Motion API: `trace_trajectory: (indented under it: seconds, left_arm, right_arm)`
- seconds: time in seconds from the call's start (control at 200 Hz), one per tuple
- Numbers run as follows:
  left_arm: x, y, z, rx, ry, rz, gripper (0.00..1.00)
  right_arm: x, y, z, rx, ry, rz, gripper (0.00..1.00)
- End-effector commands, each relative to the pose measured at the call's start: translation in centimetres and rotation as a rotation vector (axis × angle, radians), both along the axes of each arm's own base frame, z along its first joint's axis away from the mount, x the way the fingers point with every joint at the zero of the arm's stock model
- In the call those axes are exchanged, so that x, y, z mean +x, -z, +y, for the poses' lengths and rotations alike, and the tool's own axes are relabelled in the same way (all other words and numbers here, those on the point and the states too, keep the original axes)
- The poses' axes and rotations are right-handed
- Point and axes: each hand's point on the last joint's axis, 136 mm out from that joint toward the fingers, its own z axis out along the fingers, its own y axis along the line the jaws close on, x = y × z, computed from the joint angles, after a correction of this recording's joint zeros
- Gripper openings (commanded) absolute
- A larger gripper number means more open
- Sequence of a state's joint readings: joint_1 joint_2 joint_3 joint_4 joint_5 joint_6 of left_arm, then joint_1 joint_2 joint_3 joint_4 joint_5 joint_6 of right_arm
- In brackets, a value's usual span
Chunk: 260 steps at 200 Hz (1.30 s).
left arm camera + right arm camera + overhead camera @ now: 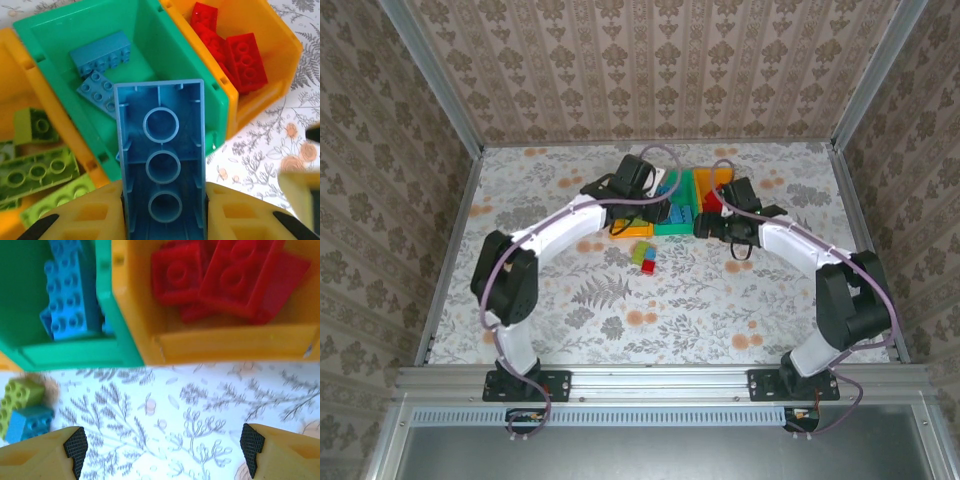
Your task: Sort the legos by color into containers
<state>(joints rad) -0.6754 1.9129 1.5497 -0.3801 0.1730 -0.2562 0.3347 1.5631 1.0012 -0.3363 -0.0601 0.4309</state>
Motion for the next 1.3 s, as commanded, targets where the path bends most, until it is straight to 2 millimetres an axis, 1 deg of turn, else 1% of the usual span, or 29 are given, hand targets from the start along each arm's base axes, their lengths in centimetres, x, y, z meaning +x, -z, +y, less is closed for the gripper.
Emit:
trace_trajectory:
  seconds: [0.0, 0.105, 0.27, 0.37, 0.445, 0.525, 0.65, 0.735, 0.815, 0.86, 0.92, 0.94, 0.955, 0.965, 1.055, 1.125, 1.215, 1.295]
  left_arm:
    - [1.2, -0.1, -1.5, -0.079, 0.051, 0.044, 0.28]
    - [2.7, 0.6, -2.0, -0.137, 0.022, 0.071, 0.29]
    - [4.0, 0.3, -3.2, -0.211, 0.003, 0.074, 0.29]
    - [4.4, -0.1, -3.6, -0.232, -0.003, 0.070, 0.29]
    - [4.6, 0.0, -3.7, -0.236, -0.007, 0.075, 0.33]
    - [4.7, 0.3, -3.7, -0.233, -0.012, 0.086, 0.35]
    - [4.8, 0.9, -3.3, -0.230, -0.031, 0.103, 0.41]
    - [4.8, 1.2, -3.0, -0.232, -0.040, 0.110, 0.49]
    - [4.6, 1.1, -2.8, -0.236, -0.043, 0.107, 0.63]
    - [4.5, 0.8, -2.6, -0.241, -0.044, 0.100, 0.74]
    - [4.2, 0.3, -2.4, -0.247, -0.043, 0.086, 0.82]
    - [4.1, 0.2, -2.3, -0.247, -0.043, 0.083, 0.90]
    - [4.0, 0.0, -2.2, -0.249, -0.041, 0.078, 0.97]
    - [3.9, -0.1, -2.2, -0.250, -0.040, 0.076, 0.99]
    - [3.4, -1.0, -1.6, -0.252, -0.041, 0.050, 1.00]
    - [3.0, -1.4, -0.9, -0.243, -0.048, 0.034, 1.00]
    - [2.5, -1.6, -0.1, -0.229, -0.056, 0.020, 1.00]
    - [1.9, -1.2, 0.8, -0.218, -0.062, 0.026, 1.00]
  right_arm:
    - [-1.3, -0.3, 1.5, 0.023, -0.046, -0.044, 0.83]
    - [-2.8, 0.3, 3.0, 0.005, -0.110, -0.052, 0.83]
    - [-4.3, 1.5, 5.7, 0.006, -0.193, -0.050, 0.83]
    - [-4.7, 2.2, 7.3, 0.006, -0.241, -0.044, 0.83]
    - [-4.8, 2.8, 8.3, -0.011, -0.268, -0.032, 0.83]
    - [-4.7, 3.4, 8.9, -0.022, -0.278, -0.018, 0.83]
    - [-4.4, 3.8, 9.6, -0.013, -0.278, -0.014, 0.84]
    - [-4.3, 3.8, 9.8, -0.008, -0.278, -0.014, 0.84]
    - [-4.3, 3.7, 10.0, -0.007, -0.288, -0.017, 0.84]
    - [-4.4, 3.6, 10.1, -0.009, -0.296, -0.020, 0.84]
    - [-4.4, 3.6, 10.3, -0.013, -0.302, -0.023, 0.84]
    - [-4.4, 3.5, 10.3, -0.014, -0.305, -0.025, 0.84]
    - [-4.3, 3.5, 10.4, -0.013, -0.305, -0.025, 0.84]
    - [-4.3, 3.4, 10.5, -0.013, -0.306, -0.027, 0.84]
    - [-4.3, 3.2, 11.1, -0.009, -0.322, -0.033, 0.84]
    - [-4.3, 3.0, 11.9, -0.001, -0.343, -0.042, 0.84]
    - [-3.8, 3.1, 12.5, -0.016, -0.347, -0.045, 0.84]
    - [-3.4, 3.3, 13.0, -0.023, -0.342, -0.036, 0.84]
